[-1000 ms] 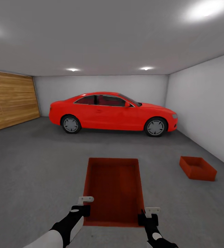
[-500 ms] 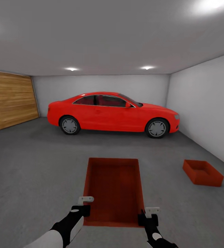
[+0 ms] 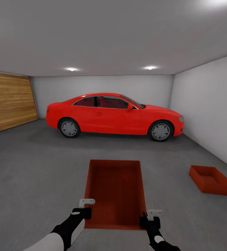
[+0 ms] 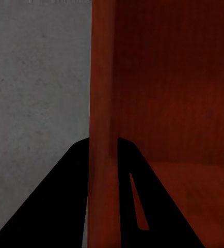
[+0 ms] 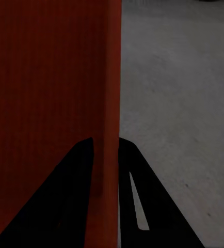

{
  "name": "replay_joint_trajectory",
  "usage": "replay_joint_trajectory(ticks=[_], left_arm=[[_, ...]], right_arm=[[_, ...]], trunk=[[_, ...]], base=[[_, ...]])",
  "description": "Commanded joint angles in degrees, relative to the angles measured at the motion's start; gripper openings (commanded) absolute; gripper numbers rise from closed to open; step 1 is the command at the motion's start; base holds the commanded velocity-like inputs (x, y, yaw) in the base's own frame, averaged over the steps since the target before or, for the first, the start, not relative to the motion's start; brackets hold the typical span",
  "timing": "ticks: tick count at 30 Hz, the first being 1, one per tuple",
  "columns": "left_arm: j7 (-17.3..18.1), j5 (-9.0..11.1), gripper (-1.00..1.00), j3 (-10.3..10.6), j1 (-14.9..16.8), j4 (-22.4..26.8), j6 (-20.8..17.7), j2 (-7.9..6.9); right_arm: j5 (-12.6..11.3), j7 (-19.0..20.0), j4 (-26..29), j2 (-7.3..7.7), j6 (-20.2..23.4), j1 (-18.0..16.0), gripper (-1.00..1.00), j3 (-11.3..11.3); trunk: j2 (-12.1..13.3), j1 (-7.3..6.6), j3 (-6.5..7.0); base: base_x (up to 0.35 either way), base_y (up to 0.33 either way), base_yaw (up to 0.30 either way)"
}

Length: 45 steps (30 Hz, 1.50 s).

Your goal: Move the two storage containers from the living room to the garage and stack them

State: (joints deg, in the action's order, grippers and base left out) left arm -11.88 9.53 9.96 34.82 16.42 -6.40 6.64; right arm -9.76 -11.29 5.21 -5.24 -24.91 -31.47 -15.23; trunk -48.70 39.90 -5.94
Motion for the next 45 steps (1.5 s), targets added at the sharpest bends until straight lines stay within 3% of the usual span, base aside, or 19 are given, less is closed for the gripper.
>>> replay_joint_trajectory(ticks=[1, 45], left_arm=[[-0.7, -0.1, -1.00, -0.1, 0.0, 0.0, -0.4, -0.05], [-0.7, 0.0, -1.00, -0.1, 0.0, -0.1, -0.4, -0.05]], right_arm=[[0.4, 0.2, 0.2, -0.03, -2.9, -0.1, -1.00, 0.7], [0.4, 0.2, 0.2, 0.04, -3.0, -0.1, -1.00, 0.7]], trunk=[[-0.1, 0.04, -0.09], [-0.1, 0.04, -0.09]], base=[[0.321, 0.000, 0.000], [0.321, 0.000, 0.000]])
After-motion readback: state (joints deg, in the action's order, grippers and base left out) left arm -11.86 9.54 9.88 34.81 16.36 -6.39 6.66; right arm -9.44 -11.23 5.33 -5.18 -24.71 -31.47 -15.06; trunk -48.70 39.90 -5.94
